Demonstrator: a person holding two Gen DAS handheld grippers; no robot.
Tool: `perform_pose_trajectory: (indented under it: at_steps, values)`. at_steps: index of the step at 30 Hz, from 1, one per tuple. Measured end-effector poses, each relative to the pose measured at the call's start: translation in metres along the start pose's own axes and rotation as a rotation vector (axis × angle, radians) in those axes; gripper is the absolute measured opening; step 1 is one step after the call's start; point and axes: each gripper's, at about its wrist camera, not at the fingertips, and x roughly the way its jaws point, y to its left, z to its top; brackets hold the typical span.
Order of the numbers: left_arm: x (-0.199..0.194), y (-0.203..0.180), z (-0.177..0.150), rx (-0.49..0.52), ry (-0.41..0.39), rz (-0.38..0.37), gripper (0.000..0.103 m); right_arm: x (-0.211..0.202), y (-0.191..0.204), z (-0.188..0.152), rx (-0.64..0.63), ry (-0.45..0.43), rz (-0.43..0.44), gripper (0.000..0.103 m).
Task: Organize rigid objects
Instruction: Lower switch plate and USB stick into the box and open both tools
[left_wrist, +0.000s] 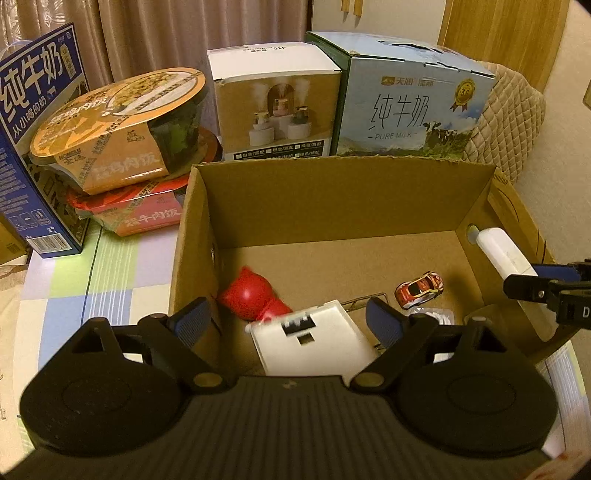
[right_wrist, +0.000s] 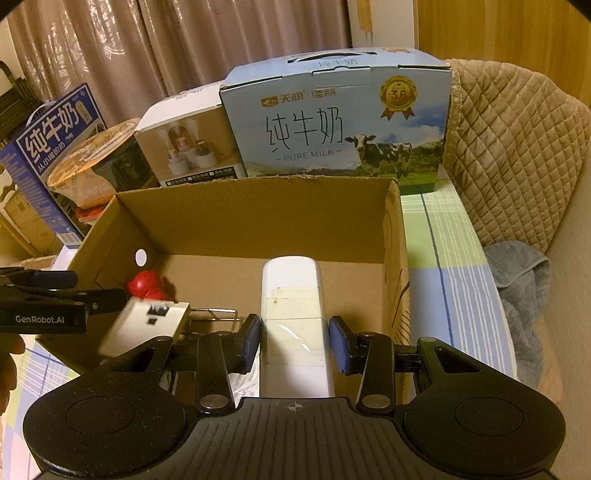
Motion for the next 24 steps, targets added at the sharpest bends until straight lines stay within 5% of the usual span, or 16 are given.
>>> perform_pose_trajectory:
  at_steps: [24]
  values:
    - [-0.0082, -0.0039, -0.002, 0.002, -0.003, -0.012, 0.088, -0.0061, 0.0027, 0.0008, 0.001, -0.003, 0.0, 0.037]
